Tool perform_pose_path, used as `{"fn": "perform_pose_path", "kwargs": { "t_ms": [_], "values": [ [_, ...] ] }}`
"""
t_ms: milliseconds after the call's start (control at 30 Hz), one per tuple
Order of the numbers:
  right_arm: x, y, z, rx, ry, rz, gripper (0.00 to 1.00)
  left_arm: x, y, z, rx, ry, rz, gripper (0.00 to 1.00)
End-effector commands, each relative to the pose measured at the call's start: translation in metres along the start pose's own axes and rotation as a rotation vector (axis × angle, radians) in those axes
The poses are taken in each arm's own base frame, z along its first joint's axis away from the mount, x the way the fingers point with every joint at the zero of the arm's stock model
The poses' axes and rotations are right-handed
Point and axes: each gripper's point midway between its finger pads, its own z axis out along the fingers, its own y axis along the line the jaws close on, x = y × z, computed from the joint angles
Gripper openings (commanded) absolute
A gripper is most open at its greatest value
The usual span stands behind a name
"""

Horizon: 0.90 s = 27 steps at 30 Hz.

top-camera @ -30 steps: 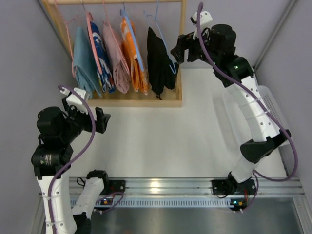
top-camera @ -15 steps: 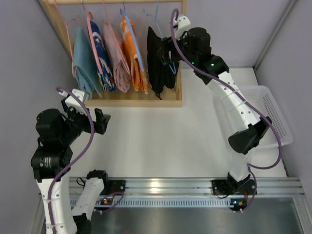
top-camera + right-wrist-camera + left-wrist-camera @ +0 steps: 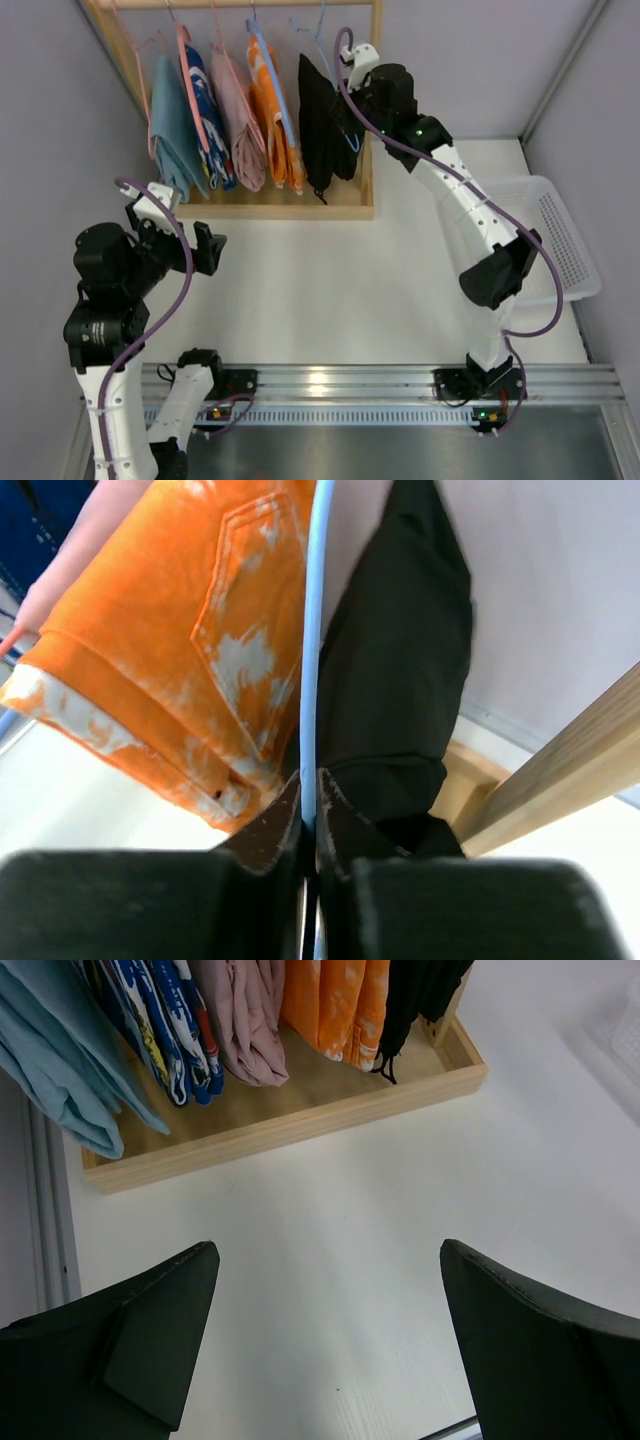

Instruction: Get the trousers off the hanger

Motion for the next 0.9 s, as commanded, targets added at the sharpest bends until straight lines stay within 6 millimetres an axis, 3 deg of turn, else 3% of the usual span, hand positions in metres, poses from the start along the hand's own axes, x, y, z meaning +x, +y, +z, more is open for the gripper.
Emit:
{"fn": "perform_pose_path", "kwargs": {
  "t_ms": [0,133,400,567,700,867],
  "values": [
    [-0.036,0.007,-0.011,0.0,-0.101,0.005,0.0,-0.002,-0.003,0.002,0.015,-0.011,-0.014,0.99],
    [-0.055,0.005,-0.022,0.022,-0.15,0.021,0.0,-0.006,-0.007,0.002,0.037,-0.016,-0.019,0.99],
    [-0.133,0.012,-0.077,0.004,-0.398,0.059,0.0,-0.021,-0.009,0.007,0.065,-0.021,-0.05,0.99],
    [-0.169,0.003,-0.107,0.055,-0.527,0.069,0.0,-0.024,-0.014,0.007,0.091,-0.028,-0.061,0.99],
    [-0.178,0.004,-0.119,0.052,-0.551,0.064,0.0,-0.027,-0.018,0.006,0.108,-0.04,-0.072,0.99],
    [-0.171,0.006,-0.124,0.044,-0.528,0.055,0.0,-0.035,-0.019,0.004,0.11,-0.068,-0.063,0.99]
  ]
}}
